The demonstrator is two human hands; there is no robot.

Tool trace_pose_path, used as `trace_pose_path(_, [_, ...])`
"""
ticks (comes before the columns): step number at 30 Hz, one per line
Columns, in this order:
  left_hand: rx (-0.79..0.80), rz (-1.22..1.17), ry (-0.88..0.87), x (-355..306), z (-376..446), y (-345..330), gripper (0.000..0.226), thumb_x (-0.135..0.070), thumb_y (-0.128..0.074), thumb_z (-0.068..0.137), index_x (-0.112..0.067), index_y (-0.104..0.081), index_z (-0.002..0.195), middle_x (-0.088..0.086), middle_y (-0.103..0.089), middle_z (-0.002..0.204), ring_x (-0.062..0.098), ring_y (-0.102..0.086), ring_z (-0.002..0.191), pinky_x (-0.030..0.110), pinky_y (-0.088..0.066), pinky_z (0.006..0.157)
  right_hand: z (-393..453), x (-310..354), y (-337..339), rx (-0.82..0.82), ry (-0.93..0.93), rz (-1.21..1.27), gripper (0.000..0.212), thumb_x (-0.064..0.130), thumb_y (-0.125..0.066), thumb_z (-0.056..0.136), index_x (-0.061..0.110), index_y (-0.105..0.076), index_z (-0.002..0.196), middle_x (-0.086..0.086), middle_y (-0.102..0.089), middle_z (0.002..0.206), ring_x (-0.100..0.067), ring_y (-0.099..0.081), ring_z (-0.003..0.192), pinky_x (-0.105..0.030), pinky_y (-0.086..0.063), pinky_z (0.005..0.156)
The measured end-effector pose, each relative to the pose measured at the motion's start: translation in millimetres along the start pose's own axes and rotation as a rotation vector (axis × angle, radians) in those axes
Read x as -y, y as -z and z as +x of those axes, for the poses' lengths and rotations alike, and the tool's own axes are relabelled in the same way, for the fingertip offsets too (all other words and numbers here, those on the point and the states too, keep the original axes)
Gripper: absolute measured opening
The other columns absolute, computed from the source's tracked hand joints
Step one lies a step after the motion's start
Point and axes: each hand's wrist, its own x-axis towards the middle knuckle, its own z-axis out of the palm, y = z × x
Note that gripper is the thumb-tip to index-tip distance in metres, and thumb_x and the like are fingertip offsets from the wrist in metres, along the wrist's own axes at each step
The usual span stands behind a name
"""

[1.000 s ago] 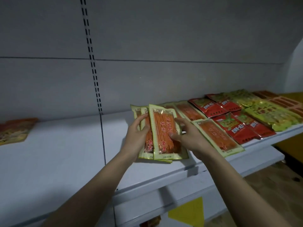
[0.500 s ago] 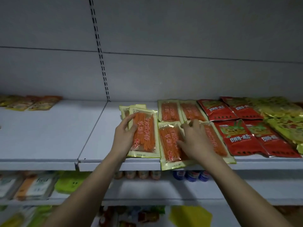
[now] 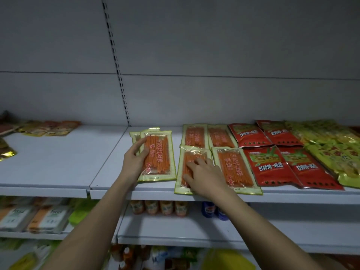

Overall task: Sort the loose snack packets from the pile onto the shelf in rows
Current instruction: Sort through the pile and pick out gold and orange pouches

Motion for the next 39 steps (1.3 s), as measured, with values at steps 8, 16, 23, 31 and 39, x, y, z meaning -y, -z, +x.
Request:
trace_pose_path(8, [0.017, -0.054, -0.028, -34.8, -18.6, -20.8, 0.033, -0.010, -0.056, 0.101, -0.025, -0.058, 0.131, 0.012, -0.068, 0.118, 0.028, -0.075, 0.091, 0.038, -0.063, 0.069, -7.4, 1.1, 40.1, -0.251, 0.088, 0.558, 0.039, 0.037, -0.052, 0.100, 0.024, -0.050, 0.136, 0.002, -0.060, 0.124, -0.014, -0.060, 0.107, -0.039, -0.053, 0.091])
trace_pose_path(16, [0.038, -0.118, -0.028, -55.2, -20.8, -65.1, 0.038, -0.006, -0.062, 0.097, -0.022, -0.052, 0.129, 0.010, -0.067, 0.115, 0.024, -0.075, 0.080, 0.035, -0.062, 0.062, 5.2, -7.0, 69.1, -0.335, 0.046, 0.849, 0.056, 0.040, -0.067, 0.090, 0.026, -0.044, 0.139, 0.005, -0.055, 0.119, -0.009, -0.057, 0.102, -0.031, -0.055, 0.082])
trace_pose_path(23, [0.083, -0.040, -0.019, -39.8, -0.7, -90.4, 0.042, -0.009, -0.065, 0.096, -0.021, -0.052, 0.135, 0.009, -0.068, 0.113, 0.026, -0.075, 0.086, 0.038, -0.063, 0.067, 22.9, -29.5, 55.2, -0.308, -0.019, 0.952, 0.045, 0.020, -0.073, 0.088, 0.026, -0.053, 0.128, 0.008, -0.053, 0.126, -0.010, -0.065, 0.096, -0.027, -0.060, 0.072])
trace_pose_path(31, [0.061, 0.003, -0.016, -45.8, 69.2, -113.5, 0.038, 0.000, -0.053, 0.098, -0.020, -0.054, 0.131, 0.009, -0.068, 0.098, 0.017, -0.069, 0.070, 0.030, -0.058, 0.063, 74.6, -92.4, 82.2, -0.434, -0.142, 1.041, 0.033, 0.006, -0.075, 0.085, 0.032, -0.060, 0.100, -0.001, -0.061, 0.118, -0.020, -0.066, 0.099, -0.033, -0.058, 0.070])
trace_pose_path(39, [0.047, 0.097, -0.054, -41.9, 130.5, -112.8, 0.040, 0.006, -0.067, 0.088, -0.027, -0.064, 0.110, -0.001, -0.065, 0.107, 0.020, -0.068, 0.091, 0.031, -0.060, 0.078, 140.2, -146.9, 103.5, -0.277, -0.275, 0.767, 0.035, 0.002, -0.071, 0.087, 0.018, -0.060, 0.117, 0.001, -0.061, 0.112, -0.014, -0.062, 0.086, -0.025, -0.053, 0.066])
